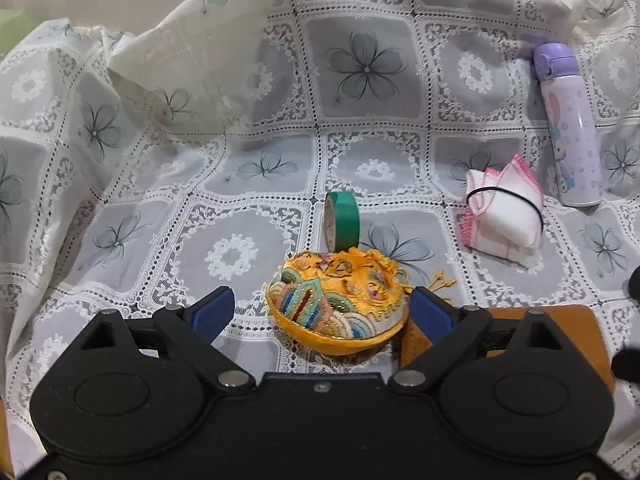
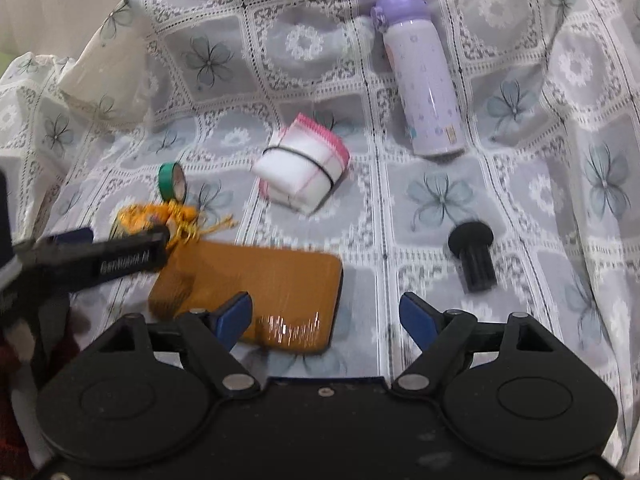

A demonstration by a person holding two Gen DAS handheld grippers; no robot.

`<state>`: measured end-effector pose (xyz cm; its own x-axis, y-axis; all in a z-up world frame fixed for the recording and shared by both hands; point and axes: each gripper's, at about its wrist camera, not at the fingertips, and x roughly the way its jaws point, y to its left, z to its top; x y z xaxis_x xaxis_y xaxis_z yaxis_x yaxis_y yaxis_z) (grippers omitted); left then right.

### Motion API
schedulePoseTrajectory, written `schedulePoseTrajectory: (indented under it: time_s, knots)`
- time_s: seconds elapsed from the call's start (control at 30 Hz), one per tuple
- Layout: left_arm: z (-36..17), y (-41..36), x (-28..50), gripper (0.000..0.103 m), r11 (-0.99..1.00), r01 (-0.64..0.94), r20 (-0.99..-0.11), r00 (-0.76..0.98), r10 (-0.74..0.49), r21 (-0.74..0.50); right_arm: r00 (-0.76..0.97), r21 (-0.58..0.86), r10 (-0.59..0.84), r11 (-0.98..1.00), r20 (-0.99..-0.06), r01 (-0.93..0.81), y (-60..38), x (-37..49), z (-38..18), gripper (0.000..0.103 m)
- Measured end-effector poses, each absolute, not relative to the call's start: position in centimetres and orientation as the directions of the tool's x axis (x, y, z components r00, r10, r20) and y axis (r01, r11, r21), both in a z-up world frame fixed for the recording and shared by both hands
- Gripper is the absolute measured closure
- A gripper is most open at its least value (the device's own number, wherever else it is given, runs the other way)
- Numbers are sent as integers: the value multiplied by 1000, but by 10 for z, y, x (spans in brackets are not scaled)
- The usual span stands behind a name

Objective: Organize soft objects
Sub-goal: 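Move the left gripper to the yellow embroidered bowl while the right moves to the pink-edged towel, then grasp the yellow embroidered bowl with the left gripper while the right grasps the pink-edged towel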

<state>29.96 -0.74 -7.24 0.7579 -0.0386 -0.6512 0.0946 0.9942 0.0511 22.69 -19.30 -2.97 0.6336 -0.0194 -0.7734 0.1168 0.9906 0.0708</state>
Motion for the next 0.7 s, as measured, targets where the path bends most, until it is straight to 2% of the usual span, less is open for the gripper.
schedulePoseTrajectory:
  time_s: [0.17,0.53,0.7]
  knots:
    - [-83,4,309,2,996,86,-652,756,-62,4,648,55,-36,991,-761,119,-194,255,-33,20]
    - [-98,30,315,2,979,81,-610,772,-181,-188,681,-1,-63,996,-729,91,-188,306,-45,14]
    - [-102,33,317,2,972,85,-611,765,-203,-217,701,-38,-76,997,-709,70,-182,329,-53,9]
